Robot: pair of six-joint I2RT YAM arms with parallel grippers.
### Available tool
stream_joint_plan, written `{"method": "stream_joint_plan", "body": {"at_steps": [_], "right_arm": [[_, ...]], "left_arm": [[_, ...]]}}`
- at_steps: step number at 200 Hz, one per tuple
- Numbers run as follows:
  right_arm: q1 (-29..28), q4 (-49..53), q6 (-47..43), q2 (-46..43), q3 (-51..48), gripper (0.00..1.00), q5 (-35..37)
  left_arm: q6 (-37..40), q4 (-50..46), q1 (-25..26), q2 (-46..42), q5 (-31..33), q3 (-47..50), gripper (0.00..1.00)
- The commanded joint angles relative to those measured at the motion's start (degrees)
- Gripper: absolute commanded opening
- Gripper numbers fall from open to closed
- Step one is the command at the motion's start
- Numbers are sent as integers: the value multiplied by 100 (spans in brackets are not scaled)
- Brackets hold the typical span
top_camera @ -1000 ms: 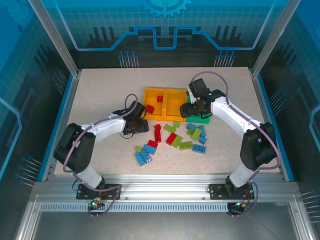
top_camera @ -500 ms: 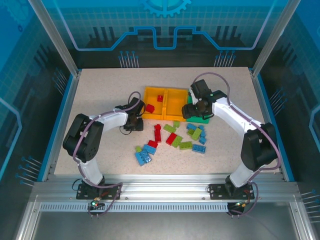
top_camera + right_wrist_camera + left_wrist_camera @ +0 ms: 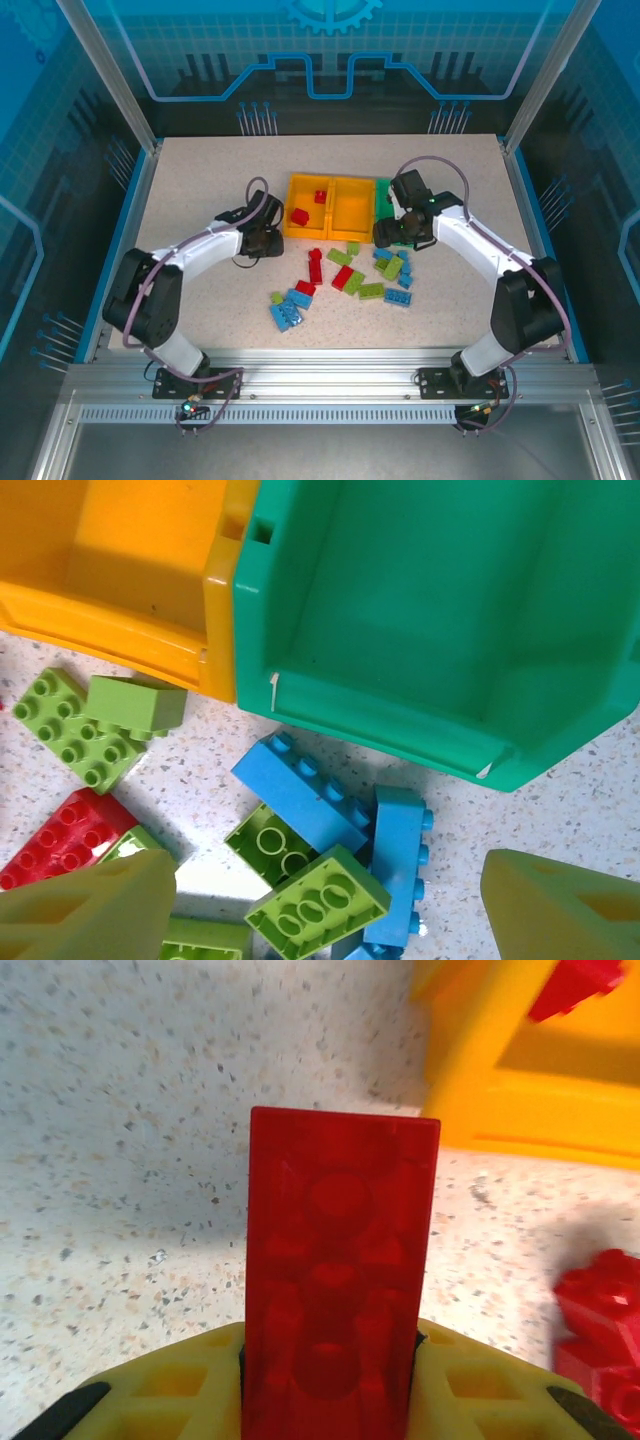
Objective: Sort the legos into containers by color
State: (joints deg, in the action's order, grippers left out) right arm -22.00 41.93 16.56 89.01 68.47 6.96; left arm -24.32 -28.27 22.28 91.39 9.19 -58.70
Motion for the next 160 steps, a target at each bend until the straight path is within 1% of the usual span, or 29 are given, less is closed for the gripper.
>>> {"method": "stream_joint_plan", "body": {"at_steps": [1,19,42,68,89,104,133,152,160], "right_arm": [[-265,-91,249,-218,-78,81,-226],[-651,-171,577,-132,-36,81,-164],[-976,-438,964,-4,-84,81,-222],[-1093,-527,1258,90,-122,80,-304],[-1133,-530,1451,90,-183,78,-365],[-1206,-515,1399,81,-208,78,-292],[-1251,-362,1232,144,-211,77,-12],[-1256,-335,1226,278,-146,76,-140],[-1254,-350,1265,364,-95,75,-180]], "left_arm": [[-185,-281,-5,-367,57,-339,28],[-84,-176,-5,-375,-95,-763,28],[168,-142,-11,72,-465,-1534,28],[362,-347,3,909,-758,-2505,29],[397,-463,4,1547,-909,-3030,29],[346,-491,4,1908,-1024,-3275,30],[145,-460,3,2236,-1022,-3484,37],[43,-451,4,2278,-1007,-3515,46],[-3,-450,3,2257,-1011,-3504,53]]}}
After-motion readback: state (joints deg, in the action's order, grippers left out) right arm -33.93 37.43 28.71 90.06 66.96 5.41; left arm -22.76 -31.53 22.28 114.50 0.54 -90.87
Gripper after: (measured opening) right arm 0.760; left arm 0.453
